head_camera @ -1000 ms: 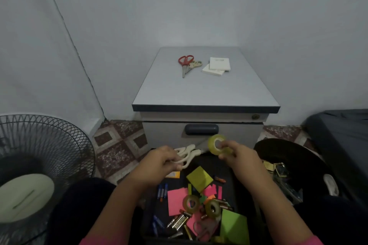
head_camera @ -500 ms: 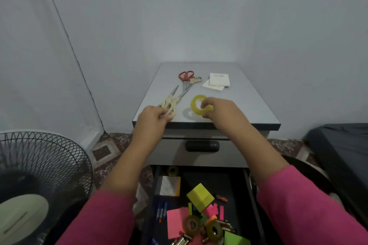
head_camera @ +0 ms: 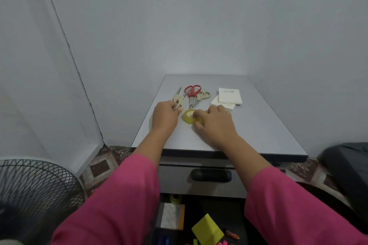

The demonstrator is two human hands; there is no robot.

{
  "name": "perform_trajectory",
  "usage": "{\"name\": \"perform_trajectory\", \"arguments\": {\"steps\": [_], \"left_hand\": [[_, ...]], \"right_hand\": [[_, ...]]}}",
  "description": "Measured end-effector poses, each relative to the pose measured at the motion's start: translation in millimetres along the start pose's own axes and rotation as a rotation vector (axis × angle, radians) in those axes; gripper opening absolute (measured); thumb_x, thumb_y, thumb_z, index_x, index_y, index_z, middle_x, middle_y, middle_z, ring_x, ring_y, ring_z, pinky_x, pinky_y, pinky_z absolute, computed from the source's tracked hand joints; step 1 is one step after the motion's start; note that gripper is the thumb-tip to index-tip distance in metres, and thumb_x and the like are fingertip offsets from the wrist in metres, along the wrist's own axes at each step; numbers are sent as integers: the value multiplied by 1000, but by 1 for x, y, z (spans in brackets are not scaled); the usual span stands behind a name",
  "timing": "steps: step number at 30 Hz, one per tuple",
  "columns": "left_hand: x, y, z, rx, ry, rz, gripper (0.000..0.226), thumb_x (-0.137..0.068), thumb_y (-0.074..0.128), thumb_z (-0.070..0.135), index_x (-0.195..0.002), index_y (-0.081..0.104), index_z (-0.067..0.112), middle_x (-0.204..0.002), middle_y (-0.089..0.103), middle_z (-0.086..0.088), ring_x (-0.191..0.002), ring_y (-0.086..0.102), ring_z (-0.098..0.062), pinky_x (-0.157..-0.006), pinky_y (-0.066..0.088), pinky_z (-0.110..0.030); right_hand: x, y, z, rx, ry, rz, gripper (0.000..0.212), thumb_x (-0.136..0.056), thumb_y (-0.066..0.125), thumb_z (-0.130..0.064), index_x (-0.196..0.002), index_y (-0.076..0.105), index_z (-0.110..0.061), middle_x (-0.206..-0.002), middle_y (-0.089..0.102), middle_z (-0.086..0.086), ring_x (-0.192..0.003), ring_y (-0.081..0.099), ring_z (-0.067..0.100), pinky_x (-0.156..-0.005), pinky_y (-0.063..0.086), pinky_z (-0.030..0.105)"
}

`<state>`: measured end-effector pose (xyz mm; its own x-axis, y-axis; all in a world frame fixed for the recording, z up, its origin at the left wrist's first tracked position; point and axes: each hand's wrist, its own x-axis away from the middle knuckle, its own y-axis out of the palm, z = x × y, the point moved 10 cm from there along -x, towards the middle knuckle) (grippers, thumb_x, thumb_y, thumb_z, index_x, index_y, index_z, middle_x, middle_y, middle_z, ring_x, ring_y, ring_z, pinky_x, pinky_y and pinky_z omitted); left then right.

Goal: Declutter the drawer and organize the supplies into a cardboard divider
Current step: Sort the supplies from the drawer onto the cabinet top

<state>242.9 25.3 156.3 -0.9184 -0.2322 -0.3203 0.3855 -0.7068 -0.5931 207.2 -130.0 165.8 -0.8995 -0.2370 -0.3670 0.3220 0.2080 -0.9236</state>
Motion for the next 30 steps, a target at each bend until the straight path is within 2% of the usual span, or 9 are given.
{"name": "perform_trajectory", "arguments": {"steps": [3,7,12,16,19,23,25,27,30], "left_hand": [[-18,9,3,12,5,-9,19,-91,62,21,-100,71,7,-94,68,-7,-85,62,-24,-72,48,-31],[-38,25,13,42,20,-52,13,-88,64,18,-79,66,9,-71,60,-2,-73,55,-22,-62,39,-28],[-52,40,17,102,16,-90,16,-87,67,18,-96,74,6,-90,70,-11,-88,64,-25,-80,51,-37],[-55,41,9,236,-10,-94,28,-85,70,18,-110,71,7,-103,71,-6,-93,65,-18,-88,52,-32],[-54,30,4,374,-14,-37,24,-85,70,16,-107,73,8,-97,72,-4,-92,66,-17,-90,53,-34],[-55,19,-3,535,-61,58,17,-85,69,13,-101,75,10,-82,71,1,-83,66,-17,-84,54,-35],[-58,16,-10,475,-85,120,19,-87,67,14,-104,74,9,-89,72,-2,-78,65,-13,-76,55,-29],[-60,14,-16,323,-118,168,21,-90,63,14,-108,73,9,-97,73,-7,-72,60,-10,-66,47,-22],[-65,22,-18,144,-131,129,24,-92,57,11,-111,71,11,-108,71,-7,-90,63,-17,-72,43,-22]], "right_hand": [[0,-4,4,-103,18,66,35,-88,45,-39,-118,62,-32,-103,49,1,-96,42,20,-81,35,35],[-4,-5,12,-215,64,100,34,-88,46,-33,-118,63,-32,-102,47,-2,-100,42,18,-82,29,32],[-5,-2,14,-271,88,92,35,-89,44,-34,-119,62,-32,-103,47,-3,-104,40,17,-82,26,31],[-5,0,14,-274,92,70,36,-90,42,-35,-121,61,-31,-106,48,-2,-106,40,17,-85,27,32],[-5,1,13,-277,96,65,36,-90,43,-35,-121,62,-30,-108,48,-2,-108,40,17,-88,28,32],[-5,0,14,-278,101,70,36,-91,43,-34,-121,62,-29,-110,48,-2,-109,40,17,-90,28,32],[-5,0,14,-276,99,72,36,-91,43,-34,-121,62,-29,-110,48,-2,-109,40,16,-89,28,32],[-5,1,14,-276,99,73,36,-91,43,-35,-121,62,-29,-110,48,-2,-108,40,16,-88,28,32],[-4,2,16,-270,100,81,35,-91,43,-34,-120,62,-29,-109,49,-2,-107,40,16,-89,30,33]]}}
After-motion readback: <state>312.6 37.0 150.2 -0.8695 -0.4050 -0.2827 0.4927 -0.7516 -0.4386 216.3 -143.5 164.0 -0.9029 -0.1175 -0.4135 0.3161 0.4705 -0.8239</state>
